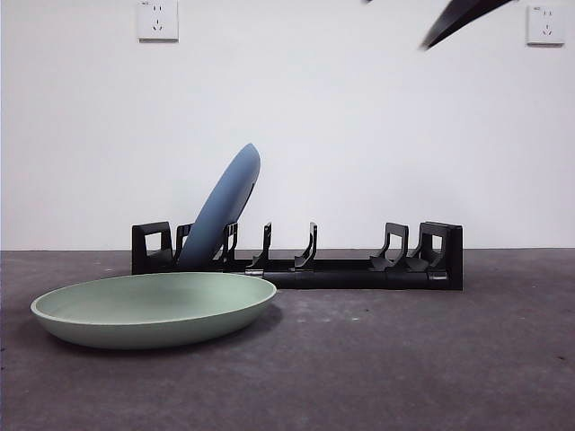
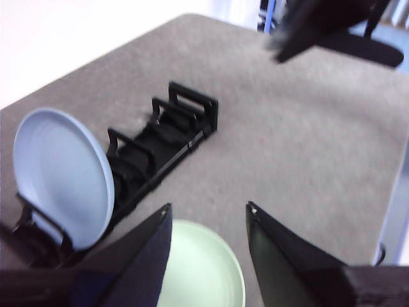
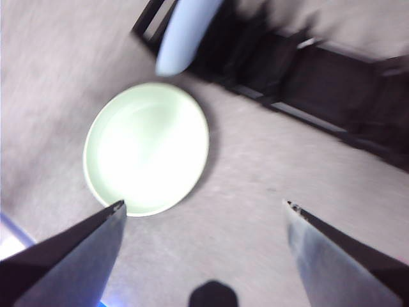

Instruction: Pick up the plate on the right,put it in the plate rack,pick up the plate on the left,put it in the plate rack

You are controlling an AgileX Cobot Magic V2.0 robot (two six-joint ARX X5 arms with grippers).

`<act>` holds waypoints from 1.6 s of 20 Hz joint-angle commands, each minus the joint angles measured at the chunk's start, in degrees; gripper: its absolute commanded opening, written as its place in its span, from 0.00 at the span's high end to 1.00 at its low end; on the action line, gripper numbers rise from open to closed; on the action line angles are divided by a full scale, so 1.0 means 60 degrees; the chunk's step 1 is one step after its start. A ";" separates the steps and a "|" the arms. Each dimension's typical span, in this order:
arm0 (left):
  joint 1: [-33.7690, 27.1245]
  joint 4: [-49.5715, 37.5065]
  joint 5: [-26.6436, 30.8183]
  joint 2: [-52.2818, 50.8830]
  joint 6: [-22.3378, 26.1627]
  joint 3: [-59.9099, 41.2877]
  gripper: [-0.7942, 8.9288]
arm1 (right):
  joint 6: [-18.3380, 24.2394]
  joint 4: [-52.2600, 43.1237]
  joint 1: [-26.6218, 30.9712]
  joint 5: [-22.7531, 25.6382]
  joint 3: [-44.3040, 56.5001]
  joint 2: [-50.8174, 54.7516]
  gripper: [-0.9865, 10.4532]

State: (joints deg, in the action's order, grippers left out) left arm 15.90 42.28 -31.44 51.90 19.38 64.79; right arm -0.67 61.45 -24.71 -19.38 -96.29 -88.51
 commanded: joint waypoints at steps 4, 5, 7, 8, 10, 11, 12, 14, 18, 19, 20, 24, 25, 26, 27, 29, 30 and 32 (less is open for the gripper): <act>0.0200 0.1632 0.0754 -0.1268 0.0914 -0.0015 0.59 | -0.0404 -0.0958 -0.1078 0.0062 0.0095 -0.2095 0.55; 0.0215 0.1814 0.0754 -0.1413 0.1005 -0.0015 0.59 | -0.0484 -0.1107 -0.1235 0.0204 0.0095 -0.2466 0.55; 0.0219 0.2142 0.0787 -0.1661 0.1264 -0.0015 0.57 | -0.0616 -0.1333 -0.1515 0.0492 0.0095 -0.3238 0.55; 0.0219 0.2317 0.0790 -0.1745 0.1406 -0.0015 0.49 | -0.0634 -0.1417 -0.1650 0.0546 0.0095 -0.3650 0.55; 0.0324 0.2572 0.0889 -0.1821 0.1526 -0.0015 0.42 | -0.0656 -0.1617 -0.1843 0.0565 0.0095 -0.4317 0.56; 0.0455 0.2696 0.1082 -0.1821 0.1566 -0.0015 0.42 | -0.0721 -0.1759 -0.1953 0.0656 0.0095 -0.4615 0.56; 0.0634 0.2820 0.1384 -0.1821 0.1650 -0.0015 0.42 | -0.0820 -0.1880 -0.2029 0.0805 0.0095 -0.4867 0.56; 0.0980 0.2878 0.2113 -0.1814 0.1829 -0.0018 0.42 | -0.0896 -0.2065 -0.2146 0.0918 0.0095 -0.5227 0.56; 0.1625 0.2951 0.3628 -0.1800 0.2186 -0.0015 0.42 | -0.0907 -0.2251 -0.2204 0.0998 0.0095 -0.5657 0.56; 0.1792 0.2991 0.4047 -0.1767 0.2288 -0.0015 0.42 | -0.0943 -0.2295 -0.2204 0.0998 0.0095 -0.5741 0.56; 0.1934 0.3024 0.4368 -0.1734 0.2382 -0.0015 0.42 | -0.0998 -0.2324 -0.2204 0.1002 0.0095 -0.5799 0.56; 0.2572 0.3107 0.5329 -0.1490 0.2594 -0.0018 0.42 | -0.1151 -0.2342 -0.2204 0.1064 0.0095 -0.5982 0.60; 0.2725 0.3111 0.5395 -0.1406 0.2648 -0.0015 0.42 | -0.1147 -0.2339 -0.2204 0.1071 0.0095 -0.6018 0.65; 0.2863 0.3115 0.5428 -0.1333 0.2648 -0.0015 0.42 | -0.1147 -0.2335 -0.2204 0.1071 0.0095 -0.6025 0.71; 0.3016 0.3133 0.5439 -0.1246 0.2648 -0.0015 0.42 | -0.1147 -0.2342 -0.2204 0.1067 0.0095 -0.6029 0.78; 0.3311 0.3169 0.5439 -0.1035 0.2648 -0.0015 0.42 | -0.1144 -0.2412 -0.2204 0.1067 0.0095 -0.6029 0.87; 0.3479 0.3187 0.5461 -0.0903 0.2648 -0.0015 0.42 | -0.1147 -0.2455 -0.2204 0.1053 0.0095 -0.6029 0.90; 0.3810 0.3257 0.5519 -0.0652 0.2725 -0.0015 0.42 | -0.1144 -0.2484 -0.2204 0.1060 0.0095 -0.6029 0.93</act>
State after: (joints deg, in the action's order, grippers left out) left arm 38.20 61.58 1.52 47.81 34.79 64.79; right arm -7.09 46.68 -37.82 -13.06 -96.25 -123.52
